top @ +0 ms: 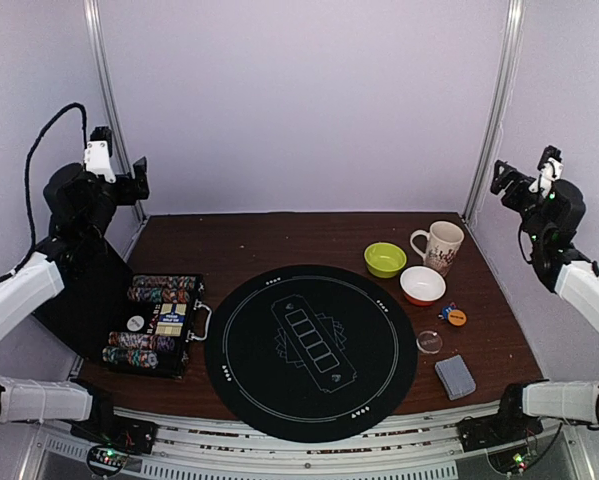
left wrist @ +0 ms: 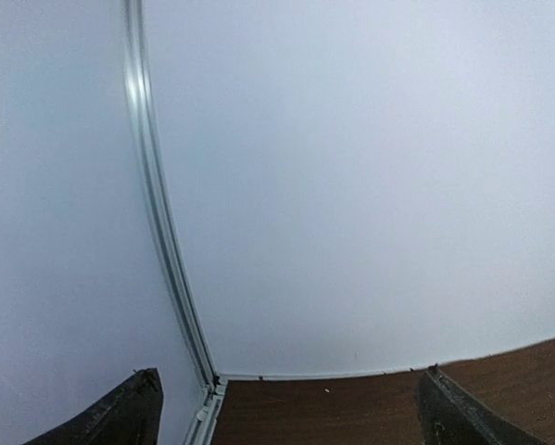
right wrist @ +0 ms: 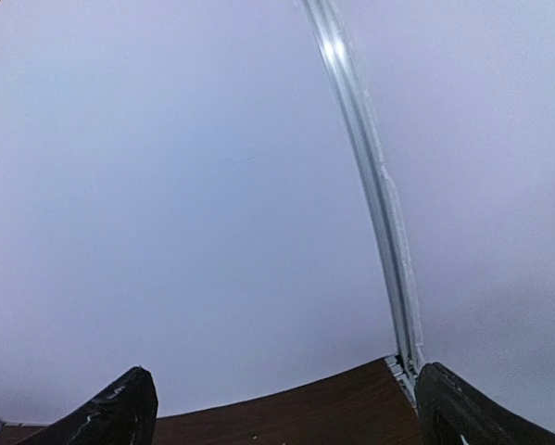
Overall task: Distribute texas hold em gaming equipment
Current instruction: Pick up the dealer button from the center of the board.
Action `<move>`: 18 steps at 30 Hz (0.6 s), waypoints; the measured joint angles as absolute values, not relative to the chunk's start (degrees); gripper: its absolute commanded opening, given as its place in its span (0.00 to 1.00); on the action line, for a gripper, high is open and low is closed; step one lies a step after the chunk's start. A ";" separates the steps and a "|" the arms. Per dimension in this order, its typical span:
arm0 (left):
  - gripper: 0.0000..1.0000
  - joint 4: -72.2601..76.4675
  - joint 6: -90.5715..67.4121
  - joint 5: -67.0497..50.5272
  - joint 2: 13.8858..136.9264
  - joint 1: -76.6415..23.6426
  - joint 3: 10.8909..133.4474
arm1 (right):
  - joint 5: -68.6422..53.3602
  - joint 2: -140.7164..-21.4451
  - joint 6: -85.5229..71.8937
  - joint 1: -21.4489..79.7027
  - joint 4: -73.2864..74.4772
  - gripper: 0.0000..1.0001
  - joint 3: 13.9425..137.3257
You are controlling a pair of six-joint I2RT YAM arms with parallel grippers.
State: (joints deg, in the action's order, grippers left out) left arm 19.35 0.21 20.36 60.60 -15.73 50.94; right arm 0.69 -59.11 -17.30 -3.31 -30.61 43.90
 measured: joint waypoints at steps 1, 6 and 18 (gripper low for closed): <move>0.98 14.33 -0.19 19.14 60.71 -16.73 53.49 | -2.59 -59.81 -18.00 -3.31 -27.35 1.00 46.96; 0.98 -3.33 -2.11 12.75 61.84 -21.50 62.43 | -14.33 -64.05 -19.77 -2.72 -15.59 1.00 57.65; 0.98 -28.45 -16.53 0.51 69.38 -23.73 66.30 | -3.79 -72.66 -15.05 18.72 26.57 1.00 82.21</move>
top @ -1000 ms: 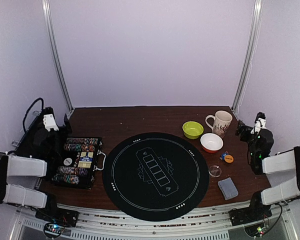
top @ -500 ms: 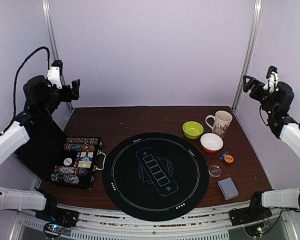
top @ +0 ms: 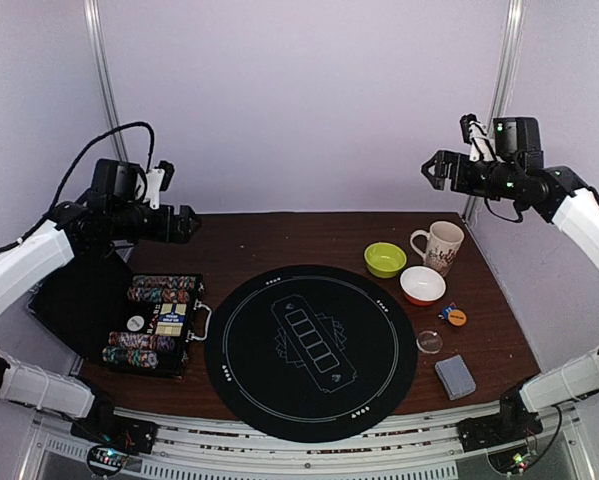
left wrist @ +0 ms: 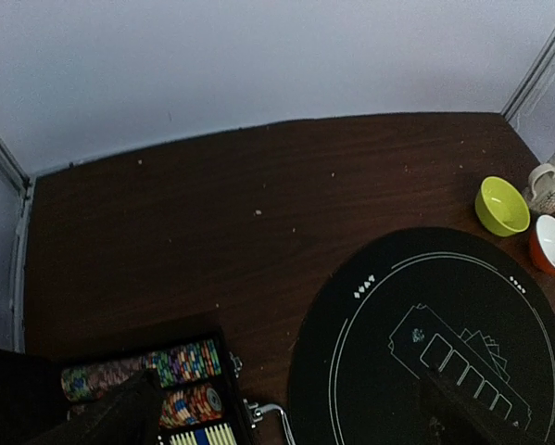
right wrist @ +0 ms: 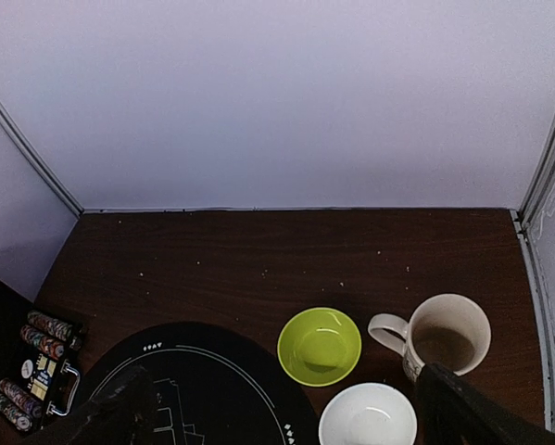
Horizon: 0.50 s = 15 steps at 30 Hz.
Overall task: Distribute texas hold em gaming equipment
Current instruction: Pick up the dealer button from the center of the board.
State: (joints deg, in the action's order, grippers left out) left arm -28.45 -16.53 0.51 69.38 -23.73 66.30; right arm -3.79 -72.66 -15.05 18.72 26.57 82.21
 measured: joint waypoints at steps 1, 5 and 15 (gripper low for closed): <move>0.98 -29.85 -17.78 0.58 69.91 -23.75 66.30 | -2.66 -72.62 -15.29 19.94 28.03 1.00 82.91; 0.98 -33.50 -22.06 0.73 71.59 -24.67 65.67 | 2.33 -72.99 -16.58 25.52 35.70 1.00 83.66; 0.98 -32.95 -27.07 -1.93 75.35 -26.06 63.31 | 6.04 -76.95 -24.12 28.27 52.31 1.00 69.93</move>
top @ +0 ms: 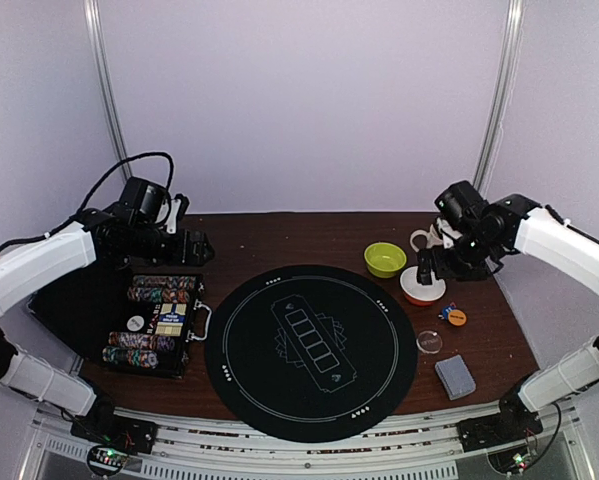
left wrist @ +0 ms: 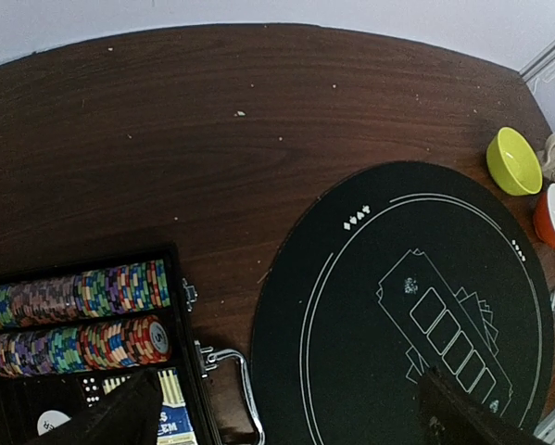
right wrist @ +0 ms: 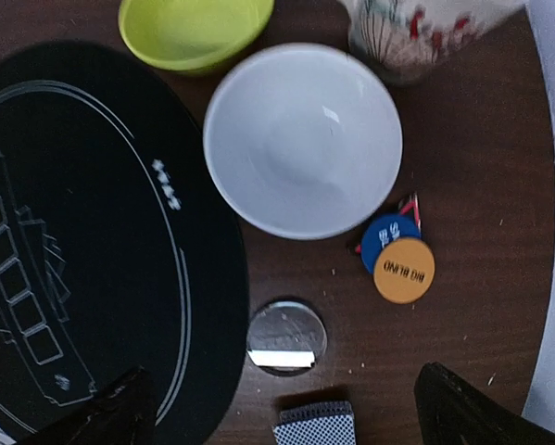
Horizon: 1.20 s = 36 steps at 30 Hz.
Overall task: Distribute texas hold em gaming equipment
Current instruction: Pick up the dealer button from the center of the board.
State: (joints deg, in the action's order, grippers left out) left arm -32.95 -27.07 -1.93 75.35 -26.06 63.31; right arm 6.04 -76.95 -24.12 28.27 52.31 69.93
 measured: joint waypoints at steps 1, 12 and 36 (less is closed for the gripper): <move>0.98 -32.60 -27.22 -1.93 75.22 -26.06 63.26 | 5.98 -77.21 -24.88 28.27 52.60 1.00 67.61; 0.98 -29.41 -25.36 -1.41 76.14 -26.06 64.51 | 2.11 -84.12 -31.51 28.53 45.47 0.95 52.12; 0.98 -26.55 -22.37 -0.84 76.82 -26.06 64.69 | 3.60 -89.71 -33.65 29.47 35.46 0.56 48.01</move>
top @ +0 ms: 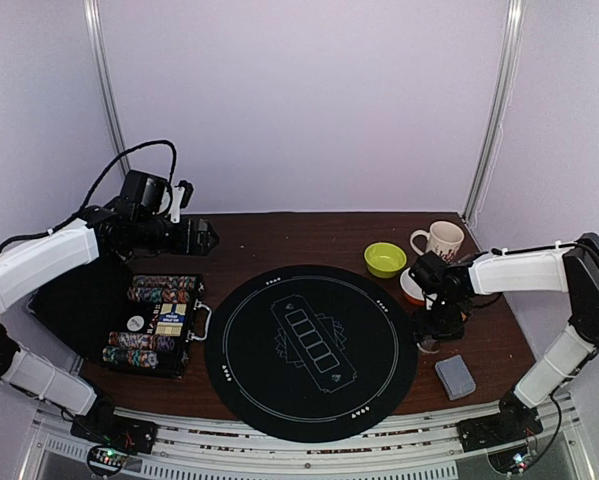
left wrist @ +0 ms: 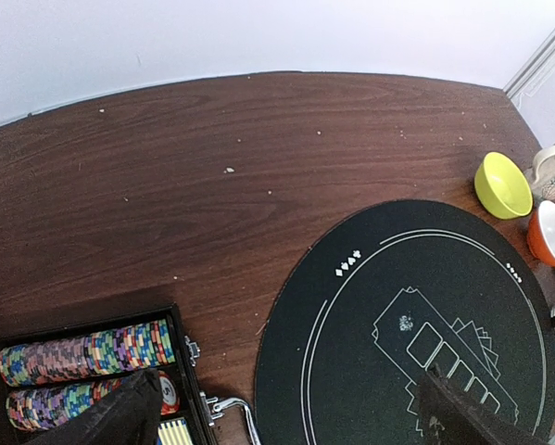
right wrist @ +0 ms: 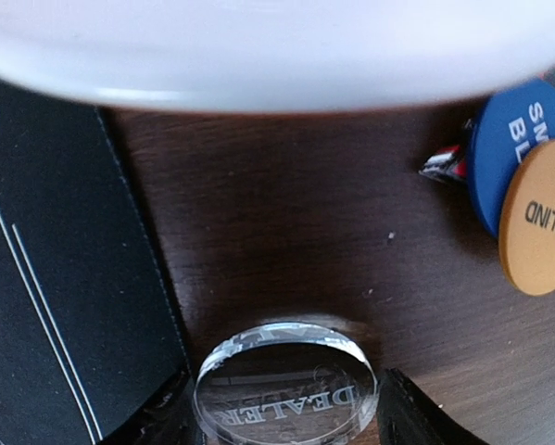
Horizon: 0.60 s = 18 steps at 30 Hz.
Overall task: Distribute texas hold em gaming equipment
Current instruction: Pick up the dealer button from the center of the board.
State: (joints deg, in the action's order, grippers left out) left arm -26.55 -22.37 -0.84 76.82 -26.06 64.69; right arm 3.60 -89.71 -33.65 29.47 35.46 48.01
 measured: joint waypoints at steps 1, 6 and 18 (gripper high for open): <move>0.98 -26.55 -22.37 -0.82 76.82 -26.06 64.69 | 3.62 -89.67 -33.36 29.45 35.33 0.52 47.99; 0.98 -26.55 -22.24 -0.82 76.82 -26.06 64.69 | 3.88 -89.23 -33.61 28.99 33.52 0.42 47.48; 0.98 -25.61 -20.73 0.47 75.90 -26.04 66.28 | 5.65 -87.48 -33.87 29.71 37.82 0.35 47.94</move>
